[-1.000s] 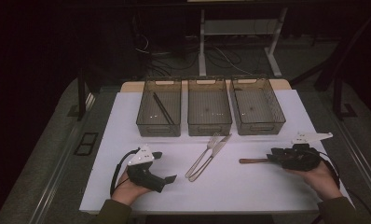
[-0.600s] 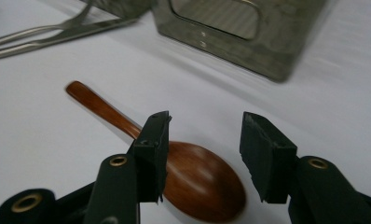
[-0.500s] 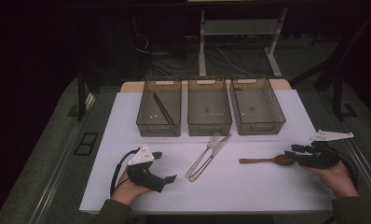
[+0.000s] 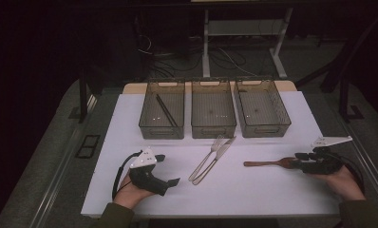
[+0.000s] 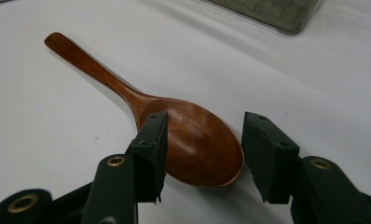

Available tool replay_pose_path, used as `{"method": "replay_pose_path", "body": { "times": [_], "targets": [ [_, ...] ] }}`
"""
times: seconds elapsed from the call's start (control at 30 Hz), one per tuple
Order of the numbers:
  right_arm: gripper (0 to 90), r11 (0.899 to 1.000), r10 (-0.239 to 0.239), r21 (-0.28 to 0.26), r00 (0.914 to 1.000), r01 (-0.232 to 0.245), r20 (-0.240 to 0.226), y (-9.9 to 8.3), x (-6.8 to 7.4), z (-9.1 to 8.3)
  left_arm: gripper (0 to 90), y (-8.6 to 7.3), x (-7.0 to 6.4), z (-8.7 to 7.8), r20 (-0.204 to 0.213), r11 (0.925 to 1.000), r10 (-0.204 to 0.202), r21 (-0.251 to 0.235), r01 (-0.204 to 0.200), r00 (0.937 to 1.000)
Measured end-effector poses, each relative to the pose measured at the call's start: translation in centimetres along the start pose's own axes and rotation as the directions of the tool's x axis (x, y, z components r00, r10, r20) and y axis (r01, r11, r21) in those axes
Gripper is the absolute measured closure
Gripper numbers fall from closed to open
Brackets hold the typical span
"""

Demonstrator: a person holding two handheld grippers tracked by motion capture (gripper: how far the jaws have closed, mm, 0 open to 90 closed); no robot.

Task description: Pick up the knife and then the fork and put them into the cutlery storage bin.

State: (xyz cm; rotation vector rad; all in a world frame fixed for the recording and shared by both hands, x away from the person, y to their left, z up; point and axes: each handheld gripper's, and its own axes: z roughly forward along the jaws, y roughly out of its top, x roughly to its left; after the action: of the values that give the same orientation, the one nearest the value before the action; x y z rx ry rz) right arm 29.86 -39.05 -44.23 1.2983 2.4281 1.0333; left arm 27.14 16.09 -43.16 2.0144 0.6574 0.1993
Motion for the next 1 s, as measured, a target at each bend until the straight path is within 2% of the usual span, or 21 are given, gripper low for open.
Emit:
{"method": "replay_pose_path", "body": {
  "times": [0.2, 0.4, 0.73, 1.0],
  "targets": [
    [49.9, 0.999, -0.003, 0.032, 1.0000, 0.003, -0.008, -0.17, 0.04, 0.26, 0.0, 0.00, 0.01, 0.01, 0.000, 1.0000, -0.001, 0.001, 0.001, 1.0000],
    [50.8, 0.998, -0.033, 0.050, 0.9993, 0.034, -0.019, -0.19, 0.15, 0.27, 0.0, 0.00, -0.04, 0.03, 0.001, 1.0000, -0.001, 0.001, 0.001, 1.0000],
    [64.1, 0.993, -0.088, 0.075, 0.9936, 0.093, -0.071, -0.24, 0.53, 0.11, 0.0, 0.02, -0.07, 0.03, 0.000, 1.0000, 0.001, 0.002, -0.001, 1.0000],
    [72.9, 0.992, -0.088, 0.082, 0.9915, 0.096, -0.096, -0.31, 0.45, -0.06, 0.0, 0.02, -0.07, 0.03, 0.001, 1.0000, 0.002, 0.002, -0.002, 1.0000]
  ]
}}
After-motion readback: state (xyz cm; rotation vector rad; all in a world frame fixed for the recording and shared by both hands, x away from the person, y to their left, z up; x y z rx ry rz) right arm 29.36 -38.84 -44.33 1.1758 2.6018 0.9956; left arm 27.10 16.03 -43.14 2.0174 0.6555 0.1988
